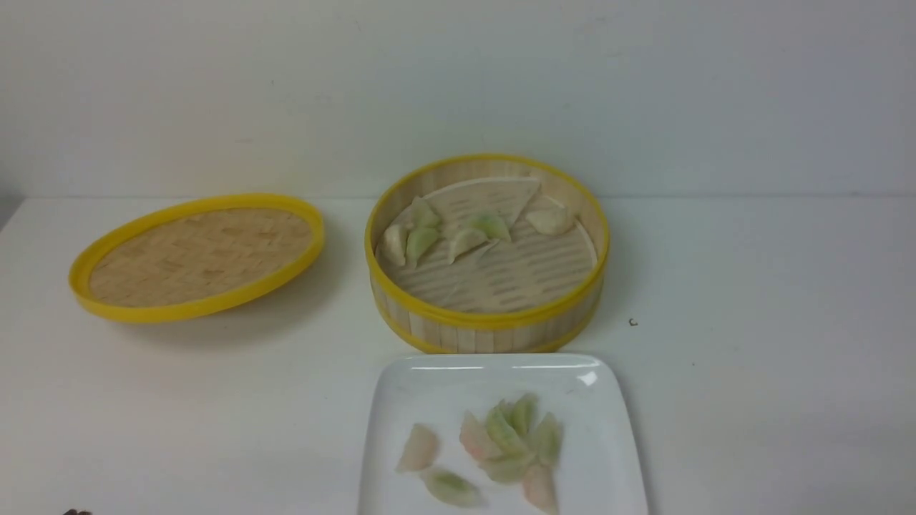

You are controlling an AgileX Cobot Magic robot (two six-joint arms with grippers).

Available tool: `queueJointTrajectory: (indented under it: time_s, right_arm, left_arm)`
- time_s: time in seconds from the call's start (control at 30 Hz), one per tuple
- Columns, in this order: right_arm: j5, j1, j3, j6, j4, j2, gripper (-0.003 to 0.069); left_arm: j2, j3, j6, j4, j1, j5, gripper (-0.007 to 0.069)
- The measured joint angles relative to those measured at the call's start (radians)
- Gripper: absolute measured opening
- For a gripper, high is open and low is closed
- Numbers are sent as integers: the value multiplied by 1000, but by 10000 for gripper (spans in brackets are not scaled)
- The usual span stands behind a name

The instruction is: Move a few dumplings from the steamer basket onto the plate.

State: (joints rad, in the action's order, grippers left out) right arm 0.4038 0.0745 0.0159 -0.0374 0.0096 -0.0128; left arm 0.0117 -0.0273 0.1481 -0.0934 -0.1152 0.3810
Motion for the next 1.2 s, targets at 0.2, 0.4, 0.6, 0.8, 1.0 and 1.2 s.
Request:
queueJointTrajectory:
  time_s: [0.2,0.4,0.6,0.8,1.0,1.2]
  right_arm:
    - [-5,-15,1,2,-1,0,-15]
    - [-5,-15,1,2,-1,0,-15]
    - [-5,-15,1,2,-1,0,-15]
    - [-5,-15,1,2,-1,0,-15]
    - [-5,-15,1,2,-1,0,-15]
    - [-5,-15,1,2,-1,0,-15]
  left_arm:
    - [0,0,0,0,0,0,-10]
    - [0,0,0,0,0,0,-10]
    - [0,0,0,0,0,0,-10]
    - [0,0,0,0,0,0,-10]
    - [0,0,0,0,0,0,-10]
    - [0,0,0,0,0,0,-10]
